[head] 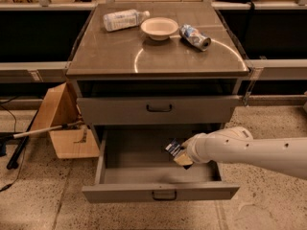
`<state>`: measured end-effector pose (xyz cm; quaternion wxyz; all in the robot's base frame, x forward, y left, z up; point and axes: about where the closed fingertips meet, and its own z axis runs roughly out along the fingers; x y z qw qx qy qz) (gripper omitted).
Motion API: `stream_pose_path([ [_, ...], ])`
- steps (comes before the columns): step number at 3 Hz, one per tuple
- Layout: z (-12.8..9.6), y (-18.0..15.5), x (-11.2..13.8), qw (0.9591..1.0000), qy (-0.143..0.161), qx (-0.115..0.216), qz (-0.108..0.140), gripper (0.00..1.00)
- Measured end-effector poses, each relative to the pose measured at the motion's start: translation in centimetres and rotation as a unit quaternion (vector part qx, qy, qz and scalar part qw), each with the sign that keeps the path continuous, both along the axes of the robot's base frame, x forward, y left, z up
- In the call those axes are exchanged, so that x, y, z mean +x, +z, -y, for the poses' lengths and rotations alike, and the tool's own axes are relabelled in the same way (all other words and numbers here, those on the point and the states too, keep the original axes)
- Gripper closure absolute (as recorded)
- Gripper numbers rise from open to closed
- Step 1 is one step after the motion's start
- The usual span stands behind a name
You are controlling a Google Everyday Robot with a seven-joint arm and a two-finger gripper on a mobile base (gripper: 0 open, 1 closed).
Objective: Place rxbar blueberry into middle drawer
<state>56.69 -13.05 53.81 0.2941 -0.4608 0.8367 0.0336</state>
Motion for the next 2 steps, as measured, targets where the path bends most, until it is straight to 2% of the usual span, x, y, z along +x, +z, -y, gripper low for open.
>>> stream_pose_path([
  [2,1.6,-2.9,0.9,0.9988,-0.027,-0.040,-0.008,1.00],
])
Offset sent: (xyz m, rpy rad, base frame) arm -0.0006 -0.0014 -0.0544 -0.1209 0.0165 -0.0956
